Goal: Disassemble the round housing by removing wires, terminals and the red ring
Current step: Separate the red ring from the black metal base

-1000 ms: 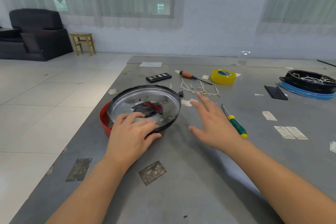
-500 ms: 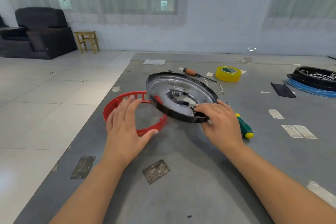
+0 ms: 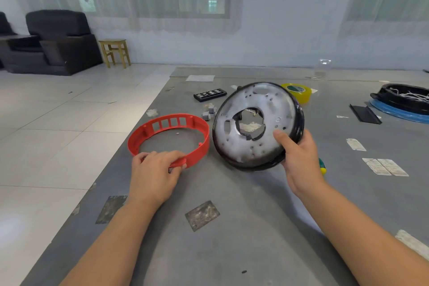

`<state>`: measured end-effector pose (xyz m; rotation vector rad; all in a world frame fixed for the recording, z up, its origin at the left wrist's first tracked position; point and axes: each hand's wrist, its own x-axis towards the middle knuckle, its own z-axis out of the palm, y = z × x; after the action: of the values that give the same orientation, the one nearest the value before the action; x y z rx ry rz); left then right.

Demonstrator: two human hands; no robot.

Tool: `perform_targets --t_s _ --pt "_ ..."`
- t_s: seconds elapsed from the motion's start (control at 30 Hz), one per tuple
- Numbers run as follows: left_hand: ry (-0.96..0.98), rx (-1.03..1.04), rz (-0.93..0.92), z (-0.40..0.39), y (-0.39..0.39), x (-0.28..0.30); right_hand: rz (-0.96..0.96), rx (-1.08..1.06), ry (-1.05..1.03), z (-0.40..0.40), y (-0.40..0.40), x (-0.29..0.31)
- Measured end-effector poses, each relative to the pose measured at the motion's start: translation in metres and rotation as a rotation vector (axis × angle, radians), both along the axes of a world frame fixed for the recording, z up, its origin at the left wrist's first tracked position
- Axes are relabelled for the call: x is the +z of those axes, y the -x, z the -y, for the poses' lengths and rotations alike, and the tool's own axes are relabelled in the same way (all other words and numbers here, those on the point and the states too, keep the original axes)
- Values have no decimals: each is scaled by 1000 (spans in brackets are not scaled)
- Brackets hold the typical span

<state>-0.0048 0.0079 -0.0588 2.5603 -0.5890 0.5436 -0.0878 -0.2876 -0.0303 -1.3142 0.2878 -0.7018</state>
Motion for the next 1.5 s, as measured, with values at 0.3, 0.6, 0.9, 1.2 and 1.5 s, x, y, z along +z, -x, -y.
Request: perform_targets --t_s 0.3,0.6,0.9,1.2,1.5 --pt "133 20 105 -2 0 2 -312 159 -286 -10 -9 -13" --pt "140 -49 75 1 1 -1 -693 117 671 -24 4 -12" --pt "136 -78 57 3 1 -4 -560 75 1410 -47 8 -19" --pt "147 -87 64 4 0 -1 -462 194 1608 -60 1 -22" --pt "836 -167 -57 6 8 8 -528 164 1600 -42 7 -20"
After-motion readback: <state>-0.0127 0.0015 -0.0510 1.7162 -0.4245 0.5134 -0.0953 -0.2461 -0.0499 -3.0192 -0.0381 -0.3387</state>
